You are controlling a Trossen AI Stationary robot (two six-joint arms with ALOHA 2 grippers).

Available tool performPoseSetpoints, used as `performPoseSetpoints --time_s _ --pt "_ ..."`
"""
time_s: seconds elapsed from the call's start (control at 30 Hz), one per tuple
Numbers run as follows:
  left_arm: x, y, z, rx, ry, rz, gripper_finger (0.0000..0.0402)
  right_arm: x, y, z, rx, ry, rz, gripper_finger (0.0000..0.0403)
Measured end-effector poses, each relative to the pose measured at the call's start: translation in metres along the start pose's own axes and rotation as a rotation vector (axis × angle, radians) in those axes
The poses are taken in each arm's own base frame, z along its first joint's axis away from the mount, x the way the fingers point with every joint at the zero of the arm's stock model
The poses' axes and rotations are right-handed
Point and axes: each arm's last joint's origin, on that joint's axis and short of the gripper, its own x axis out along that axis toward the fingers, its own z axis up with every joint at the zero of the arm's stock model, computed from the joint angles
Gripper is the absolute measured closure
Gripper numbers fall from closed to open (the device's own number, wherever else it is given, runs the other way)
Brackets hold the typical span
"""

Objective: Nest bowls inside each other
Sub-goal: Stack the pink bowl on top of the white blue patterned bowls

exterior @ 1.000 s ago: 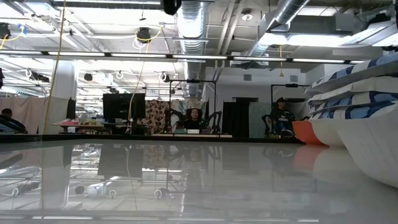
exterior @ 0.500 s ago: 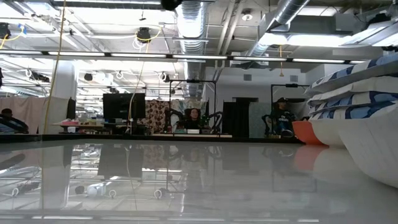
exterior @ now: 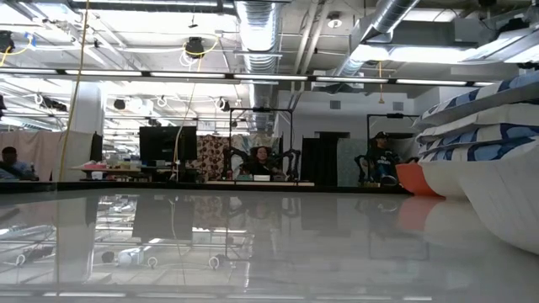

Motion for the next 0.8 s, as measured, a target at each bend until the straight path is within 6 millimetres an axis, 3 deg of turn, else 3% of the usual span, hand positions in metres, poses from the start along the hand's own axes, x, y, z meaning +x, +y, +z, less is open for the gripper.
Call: performPoseSetpoints --time_s 0.1,0.2,0.3,0.43,0.57,0.7,0.8 --pt "-0.007 0.031 -0.008 -0.033 0.131 0.118 0.0282 0.013 0.017 0.005 -0.099 -0.083 -0.009 0.0316" --pt "-0.010 0.045 -0.022 -0.071 0.230 0.152 0.0282 0.020 0.037 0.033 -0.176 -0.223 0.011 0.0316" --pt "-0.007 0.050 -0.038 -0.078 0.291 0.156 0.0282 0.013 0.049 0.071 -0.226 -0.318 0.000 0.0316" --pt "0.004 0.048 -0.060 0.013 0.272 0.103 0.0282 0.002 0.049 0.103 -0.285 -0.348 -0.136 0.0316" --pt "0.014 0.042 -0.078 0.051 0.199 0.018 0.0282 -0.005 0.042 0.112 -0.351 -0.311 -0.307 0.0316" --pt "0.019 0.025 -0.067 0.106 0.058 -0.100 0.0282 -0.011 0.032 0.109 -0.381 -0.267 -0.364 0.0316" --pt "0.016 0.011 -0.035 0.226 -0.131 -0.151 0.0282 -0.011 0.028 0.102 -0.359 -0.231 -0.365 0.0316"
